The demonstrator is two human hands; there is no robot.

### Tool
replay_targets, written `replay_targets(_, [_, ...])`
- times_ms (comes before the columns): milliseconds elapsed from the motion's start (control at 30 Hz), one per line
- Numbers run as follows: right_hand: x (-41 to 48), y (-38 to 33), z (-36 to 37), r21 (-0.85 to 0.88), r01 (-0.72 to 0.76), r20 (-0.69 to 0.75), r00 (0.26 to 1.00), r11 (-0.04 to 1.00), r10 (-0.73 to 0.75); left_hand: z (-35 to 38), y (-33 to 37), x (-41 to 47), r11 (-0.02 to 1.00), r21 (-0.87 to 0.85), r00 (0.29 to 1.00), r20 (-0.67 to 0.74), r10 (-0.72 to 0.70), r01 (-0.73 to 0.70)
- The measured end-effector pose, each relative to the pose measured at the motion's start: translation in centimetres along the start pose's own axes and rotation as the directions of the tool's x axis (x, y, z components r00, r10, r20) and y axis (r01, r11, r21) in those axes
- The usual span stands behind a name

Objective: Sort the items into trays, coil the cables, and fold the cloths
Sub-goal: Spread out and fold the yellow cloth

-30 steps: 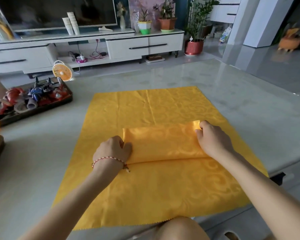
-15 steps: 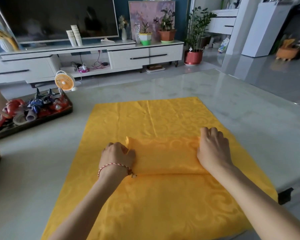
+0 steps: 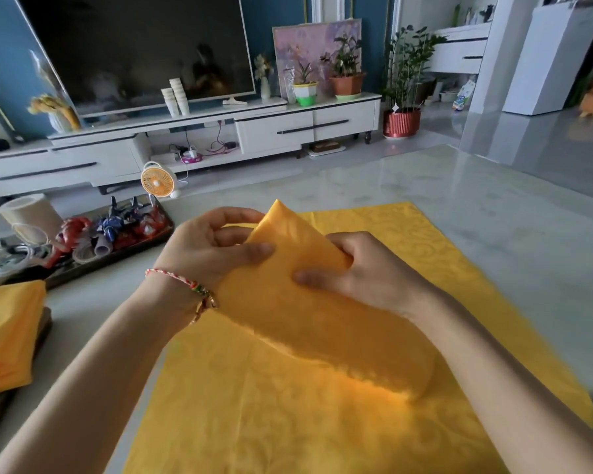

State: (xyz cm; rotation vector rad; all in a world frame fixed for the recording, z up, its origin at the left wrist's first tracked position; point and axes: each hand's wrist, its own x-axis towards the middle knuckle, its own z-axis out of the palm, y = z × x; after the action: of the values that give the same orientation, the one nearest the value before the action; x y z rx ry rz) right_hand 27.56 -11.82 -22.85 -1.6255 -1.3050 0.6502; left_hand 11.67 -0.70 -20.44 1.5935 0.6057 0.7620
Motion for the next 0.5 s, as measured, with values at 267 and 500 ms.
replay_targets(267, [-0.7,-0.5,0.9,0.588,-0.078,-0.187,0.955,0.805,0.23,-0.3,-1.6,-1.4,0.875,-0.352,0.94,0.196,-0.278,0.332])
replay_targets(500, [-2.7,1.0,1.4,0.652,-0.319,-0.051,0.887,0.688,0.459,2.4,-4.4,-3.6,0.899,-0.3,0.948,0.096,-0.304,0.318])
